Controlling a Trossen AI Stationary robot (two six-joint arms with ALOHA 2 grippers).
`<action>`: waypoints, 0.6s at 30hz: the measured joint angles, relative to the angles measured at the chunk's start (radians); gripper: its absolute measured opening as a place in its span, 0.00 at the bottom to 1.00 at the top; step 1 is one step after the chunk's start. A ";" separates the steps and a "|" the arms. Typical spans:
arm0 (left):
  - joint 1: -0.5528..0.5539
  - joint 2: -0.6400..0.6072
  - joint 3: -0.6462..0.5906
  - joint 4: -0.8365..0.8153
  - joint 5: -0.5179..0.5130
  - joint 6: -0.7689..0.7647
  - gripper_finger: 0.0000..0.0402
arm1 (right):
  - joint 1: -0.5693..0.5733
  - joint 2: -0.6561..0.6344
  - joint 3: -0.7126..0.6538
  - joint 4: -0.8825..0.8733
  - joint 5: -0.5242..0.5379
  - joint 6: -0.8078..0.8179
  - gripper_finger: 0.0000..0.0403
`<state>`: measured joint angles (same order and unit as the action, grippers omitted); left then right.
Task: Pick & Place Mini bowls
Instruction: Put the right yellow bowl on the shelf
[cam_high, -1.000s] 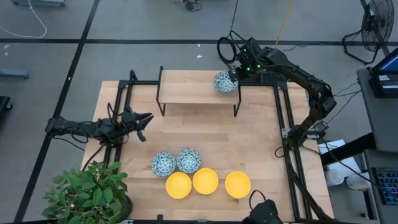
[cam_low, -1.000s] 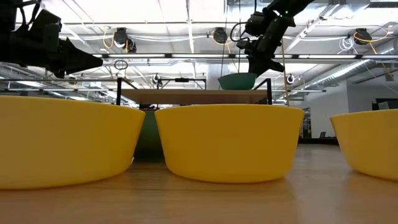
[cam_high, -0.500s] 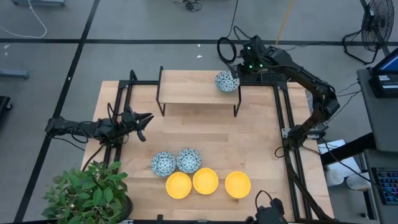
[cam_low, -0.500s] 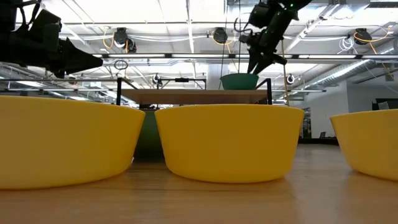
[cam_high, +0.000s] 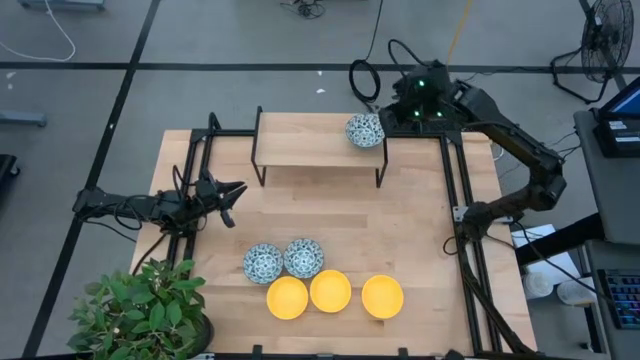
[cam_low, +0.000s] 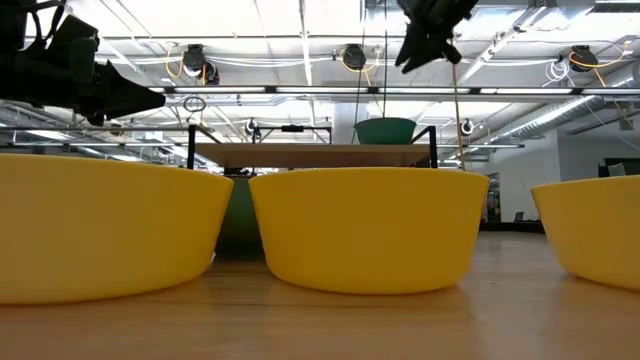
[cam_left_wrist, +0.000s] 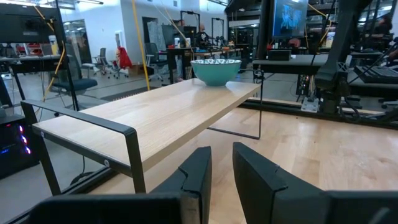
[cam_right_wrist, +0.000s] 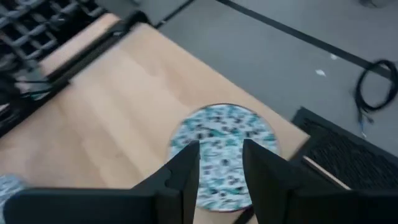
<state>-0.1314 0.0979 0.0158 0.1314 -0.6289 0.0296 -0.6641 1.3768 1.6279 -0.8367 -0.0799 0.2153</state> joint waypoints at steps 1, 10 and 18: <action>0.000 0.000 0.000 0.000 0.000 0.000 0.18 | 0.018 -0.010 0.000 -0.001 0.000 0.000 0.28; 0.000 0.000 0.000 0.000 0.000 0.000 0.18 | 0.220 -0.069 0.000 -0.006 0.000 0.000 0.28; 0.000 0.000 0.000 0.000 0.000 0.000 0.18 | 0.400 -0.073 0.000 -0.006 0.000 0.000 0.28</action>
<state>-0.1314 0.0978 0.0158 0.1313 -0.6289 0.0296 -0.2637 1.3037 1.6283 -0.8425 -0.0799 0.2154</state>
